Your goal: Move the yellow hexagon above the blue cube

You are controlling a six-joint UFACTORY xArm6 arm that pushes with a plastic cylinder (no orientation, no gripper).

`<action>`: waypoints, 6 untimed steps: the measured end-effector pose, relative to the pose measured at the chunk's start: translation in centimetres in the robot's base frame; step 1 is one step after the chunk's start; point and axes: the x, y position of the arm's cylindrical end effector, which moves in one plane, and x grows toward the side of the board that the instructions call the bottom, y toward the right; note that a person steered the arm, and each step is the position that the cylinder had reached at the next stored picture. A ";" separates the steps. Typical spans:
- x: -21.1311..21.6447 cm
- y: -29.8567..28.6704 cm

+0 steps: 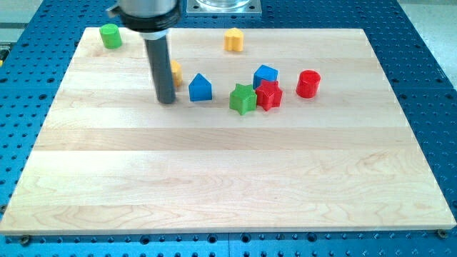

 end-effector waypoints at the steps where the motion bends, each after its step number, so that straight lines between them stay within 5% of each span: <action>1: -1.7 -1.6; 3: -5.0 2.1; 4: -5.3 8.8; 6: -5.6 3.4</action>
